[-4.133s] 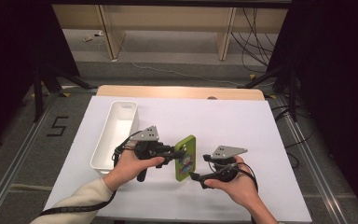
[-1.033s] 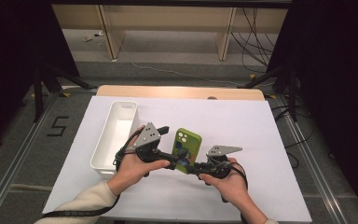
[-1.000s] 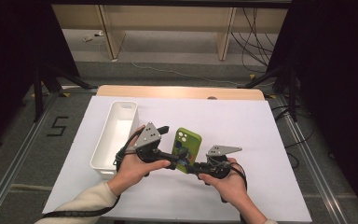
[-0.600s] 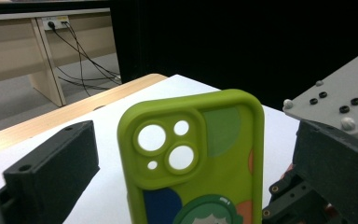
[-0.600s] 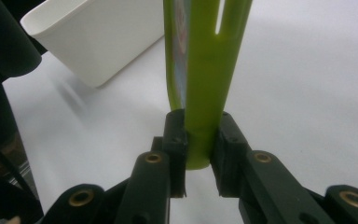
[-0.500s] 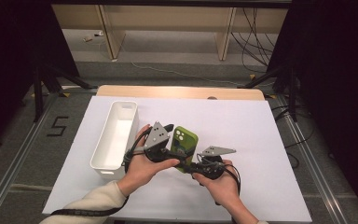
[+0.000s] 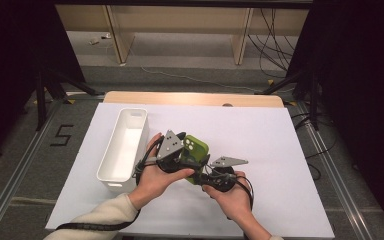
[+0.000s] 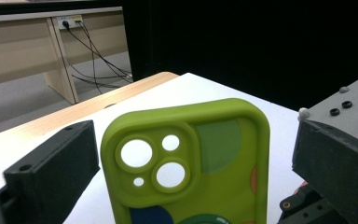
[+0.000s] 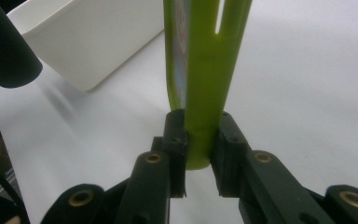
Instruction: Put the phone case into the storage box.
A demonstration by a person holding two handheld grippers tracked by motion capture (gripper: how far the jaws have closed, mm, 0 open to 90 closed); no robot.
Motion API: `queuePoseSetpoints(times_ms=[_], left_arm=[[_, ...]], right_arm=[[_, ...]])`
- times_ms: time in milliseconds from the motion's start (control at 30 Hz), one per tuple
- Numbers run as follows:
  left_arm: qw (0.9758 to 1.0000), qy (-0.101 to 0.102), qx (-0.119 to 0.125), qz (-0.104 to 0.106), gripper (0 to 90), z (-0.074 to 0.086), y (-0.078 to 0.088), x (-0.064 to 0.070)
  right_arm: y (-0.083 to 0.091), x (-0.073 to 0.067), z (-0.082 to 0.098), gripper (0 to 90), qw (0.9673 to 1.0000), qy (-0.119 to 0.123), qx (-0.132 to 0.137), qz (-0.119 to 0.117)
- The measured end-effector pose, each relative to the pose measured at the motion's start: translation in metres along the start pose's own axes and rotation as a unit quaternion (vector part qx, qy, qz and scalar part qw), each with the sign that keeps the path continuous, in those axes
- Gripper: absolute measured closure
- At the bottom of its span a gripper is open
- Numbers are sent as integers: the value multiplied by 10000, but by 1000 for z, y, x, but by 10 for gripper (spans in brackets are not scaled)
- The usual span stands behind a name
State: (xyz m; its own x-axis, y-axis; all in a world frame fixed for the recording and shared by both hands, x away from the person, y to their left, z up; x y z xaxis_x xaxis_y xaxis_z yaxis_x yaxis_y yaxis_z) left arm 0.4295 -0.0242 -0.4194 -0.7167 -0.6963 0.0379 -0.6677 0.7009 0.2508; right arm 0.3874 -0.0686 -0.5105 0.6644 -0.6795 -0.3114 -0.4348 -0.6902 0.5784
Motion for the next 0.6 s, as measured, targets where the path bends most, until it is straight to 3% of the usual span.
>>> queuePoseSetpoints(times_ms=[267,600], left_arm=[[9999,37,3,-124,39,2,-3,-4],[9999,40,18,-120,120,4,-3,-3]], right_arm=[[-1,-1,0,780,10000,17,0,45],[-2,0,-1,780,9999,-6,22,110]])
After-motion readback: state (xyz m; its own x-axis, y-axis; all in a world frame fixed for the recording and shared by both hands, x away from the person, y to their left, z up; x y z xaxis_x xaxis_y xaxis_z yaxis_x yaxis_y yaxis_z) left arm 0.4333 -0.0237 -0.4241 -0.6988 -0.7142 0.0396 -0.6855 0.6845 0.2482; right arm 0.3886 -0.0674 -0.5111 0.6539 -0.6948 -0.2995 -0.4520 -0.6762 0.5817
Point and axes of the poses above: each handheld gripper's, and its own axes: y roughly backward along the jaws, z roughly out of its underside, x roughly to its right, the point moved 10 cm from there along -y, roughly forward along the jaws, and after that the axes turned 2 degrees about -z, right-handed, at the moved point
